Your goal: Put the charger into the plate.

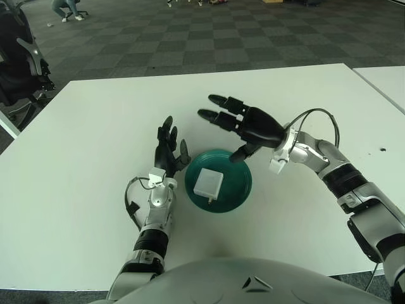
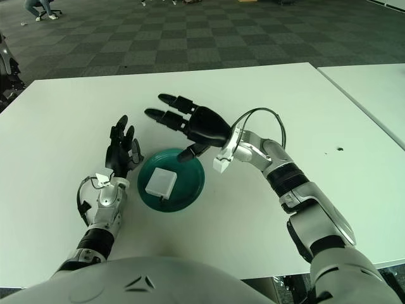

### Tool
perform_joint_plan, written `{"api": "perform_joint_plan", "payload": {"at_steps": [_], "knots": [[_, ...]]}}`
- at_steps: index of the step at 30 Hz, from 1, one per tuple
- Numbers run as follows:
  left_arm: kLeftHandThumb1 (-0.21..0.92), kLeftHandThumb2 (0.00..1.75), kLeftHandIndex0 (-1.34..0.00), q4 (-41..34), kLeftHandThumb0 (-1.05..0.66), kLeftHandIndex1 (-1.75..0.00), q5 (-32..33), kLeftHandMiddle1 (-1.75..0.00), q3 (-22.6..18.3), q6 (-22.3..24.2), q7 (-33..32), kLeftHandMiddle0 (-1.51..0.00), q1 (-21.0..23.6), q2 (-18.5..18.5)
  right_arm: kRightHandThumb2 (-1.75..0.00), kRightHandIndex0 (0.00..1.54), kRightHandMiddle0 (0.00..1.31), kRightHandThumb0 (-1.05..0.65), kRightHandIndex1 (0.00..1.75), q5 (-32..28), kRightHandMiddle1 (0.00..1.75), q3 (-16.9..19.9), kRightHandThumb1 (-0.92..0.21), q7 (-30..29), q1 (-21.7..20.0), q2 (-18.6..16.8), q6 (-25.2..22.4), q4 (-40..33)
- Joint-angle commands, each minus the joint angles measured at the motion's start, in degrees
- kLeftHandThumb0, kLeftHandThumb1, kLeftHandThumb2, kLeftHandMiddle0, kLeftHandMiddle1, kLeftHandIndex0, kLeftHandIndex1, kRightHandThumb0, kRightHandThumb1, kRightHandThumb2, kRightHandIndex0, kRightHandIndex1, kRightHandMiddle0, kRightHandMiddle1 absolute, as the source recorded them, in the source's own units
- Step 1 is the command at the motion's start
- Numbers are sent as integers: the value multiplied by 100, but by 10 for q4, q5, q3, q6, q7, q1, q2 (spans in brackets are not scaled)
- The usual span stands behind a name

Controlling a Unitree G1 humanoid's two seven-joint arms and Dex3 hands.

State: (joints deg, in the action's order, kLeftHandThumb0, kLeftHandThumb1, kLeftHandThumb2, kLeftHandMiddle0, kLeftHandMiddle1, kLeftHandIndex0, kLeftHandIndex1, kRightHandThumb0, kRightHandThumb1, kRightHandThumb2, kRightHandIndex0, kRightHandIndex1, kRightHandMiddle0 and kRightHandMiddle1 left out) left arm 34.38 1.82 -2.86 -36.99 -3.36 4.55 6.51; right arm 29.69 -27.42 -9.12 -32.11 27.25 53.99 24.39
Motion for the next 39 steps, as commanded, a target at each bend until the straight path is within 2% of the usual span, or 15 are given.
{"api": "perform_joint_plan", "payload": {"at_steps": [1,4,6,11,15,17,18,22,25,39], "knots": [[92,92,0,112,-85,-87,38,-26,-31,19,15,-40,-98,10,-62,0,0,-105,0,-152,0,59,-92,44,50,-54,-30,139],[92,92,0,113,-84,-91,44,-40,-36,21,27,-34,-98,6,-53,0,0,-104,0,-226,0,94,-92,82,72,-77,-81,157],[92,92,0,113,-84,-92,48,-45,-39,21,34,-32,-99,4,-52,0,0,-104,0,-247,0,112,-92,86,76,-94,-103,166],[92,91,0,109,-84,-96,46,-49,-45,21,44,-29,-101,1,-68,0,0,-104,0,-303,0,161,-92,112,88,-129,-105,231],[92,92,0,108,-85,-96,37,-50,-46,26,42,-28,-102,-4,-73,0,0,-105,0,-469,0,226,-92,231,112,-191,-185,200],[92,92,0,108,-86,-95,35,-50,-47,29,41,-28,-102,-7,-75,0,2,-105,0,-515,1,249,-92,264,124,-209,-216,191],[92,92,0,109,-87,-94,34,-50,-47,30,41,-27,-102,-8,-77,0,1,-105,0,-532,11,258,-92,276,130,-215,-227,187],[92,92,0,110,-87,-91,35,-50,-49,30,42,-27,-102,-11,-82,0,0,-105,0,-547,28,273,-92,299,158,-221,-238,171],[92,92,0,108,-88,-92,36,-50,-50,32,45,-27,-103,-13,-86,0,0,-105,0,-545,35,283,-92,311,173,-223,-244,162],[92,92,0,81,-87,-97,45,-52,-57,45,63,-28,-119,-13,-91,0,0,-105,0,-524,42,312,-92,357,213,-240,-262,166]]}}
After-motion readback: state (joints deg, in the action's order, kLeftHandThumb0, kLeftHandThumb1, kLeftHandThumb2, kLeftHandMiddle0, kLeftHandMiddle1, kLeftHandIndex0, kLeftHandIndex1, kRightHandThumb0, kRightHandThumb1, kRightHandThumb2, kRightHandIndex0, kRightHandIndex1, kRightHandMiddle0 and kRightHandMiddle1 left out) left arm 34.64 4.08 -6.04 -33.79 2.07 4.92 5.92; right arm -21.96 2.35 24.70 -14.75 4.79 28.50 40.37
